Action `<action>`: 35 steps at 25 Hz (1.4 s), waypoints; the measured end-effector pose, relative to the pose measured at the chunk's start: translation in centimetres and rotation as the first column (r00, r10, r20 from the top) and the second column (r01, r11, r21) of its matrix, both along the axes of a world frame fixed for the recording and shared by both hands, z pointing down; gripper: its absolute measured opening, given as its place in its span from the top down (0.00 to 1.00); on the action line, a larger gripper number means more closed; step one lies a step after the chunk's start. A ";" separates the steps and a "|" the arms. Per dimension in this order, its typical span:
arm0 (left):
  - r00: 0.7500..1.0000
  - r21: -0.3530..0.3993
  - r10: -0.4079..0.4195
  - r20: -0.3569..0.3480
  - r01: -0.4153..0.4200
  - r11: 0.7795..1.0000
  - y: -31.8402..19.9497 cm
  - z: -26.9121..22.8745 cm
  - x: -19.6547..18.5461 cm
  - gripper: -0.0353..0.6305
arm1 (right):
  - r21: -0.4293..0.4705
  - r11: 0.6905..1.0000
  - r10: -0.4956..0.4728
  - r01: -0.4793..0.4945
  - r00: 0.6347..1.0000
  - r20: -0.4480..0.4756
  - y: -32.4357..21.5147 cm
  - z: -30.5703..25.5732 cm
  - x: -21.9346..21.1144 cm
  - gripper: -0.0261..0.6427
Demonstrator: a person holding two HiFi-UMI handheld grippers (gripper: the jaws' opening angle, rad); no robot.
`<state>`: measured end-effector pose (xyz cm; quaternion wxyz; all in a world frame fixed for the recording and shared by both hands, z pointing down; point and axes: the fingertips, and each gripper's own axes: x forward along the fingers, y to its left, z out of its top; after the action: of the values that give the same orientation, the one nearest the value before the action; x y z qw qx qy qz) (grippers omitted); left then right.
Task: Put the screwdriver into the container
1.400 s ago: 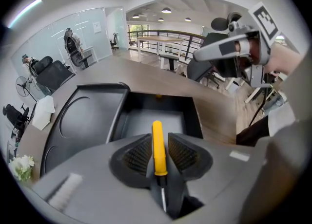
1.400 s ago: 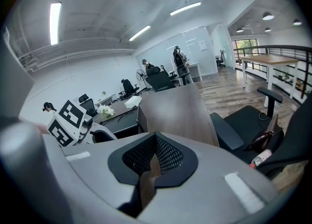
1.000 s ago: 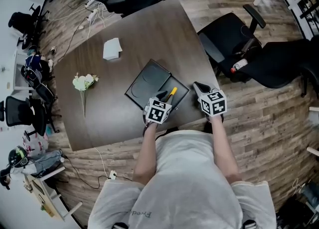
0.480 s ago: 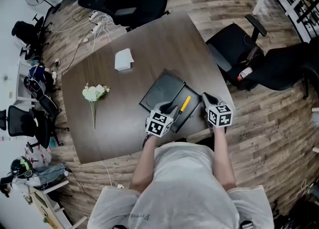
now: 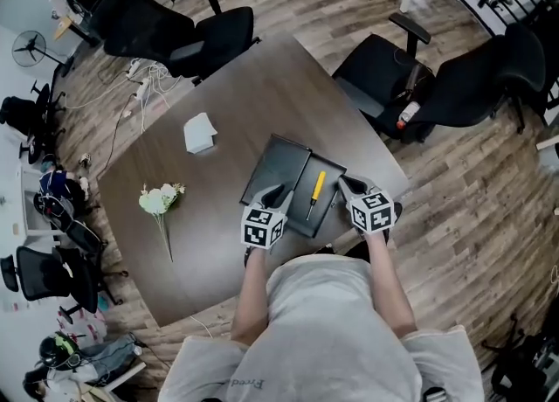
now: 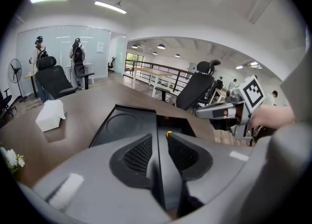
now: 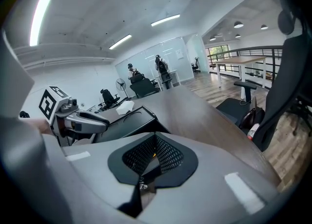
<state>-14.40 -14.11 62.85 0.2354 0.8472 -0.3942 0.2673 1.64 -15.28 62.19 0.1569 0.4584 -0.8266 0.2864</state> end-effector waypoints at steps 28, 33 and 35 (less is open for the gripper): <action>0.998 0.033 0.048 -0.049 -0.047 0.998 0.8 -1.0 2.3 0.78 | 0.011 1.000 0.029 -0.028 0.999 -0.037 2.5 -1.0 1.1 0.96; 0.998 0.022 0.047 -0.039 -0.046 0.999 1.3 -0.8 1.9 0.86 | 0.013 0.999 0.033 -0.033 0.999 -0.030 2.7 -1.0 0.8 0.96; 0.998 0.019 0.047 -0.039 -0.046 0.999 1.4 -0.7 1.7 0.86 | 0.013 0.999 0.036 -0.036 0.999 -0.027 2.8 -0.9 0.7 0.96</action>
<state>-12.68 -12.68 62.12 0.2293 0.8634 -0.3719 0.2523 2.30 -12.53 61.27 0.1603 0.4781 -0.8176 0.2779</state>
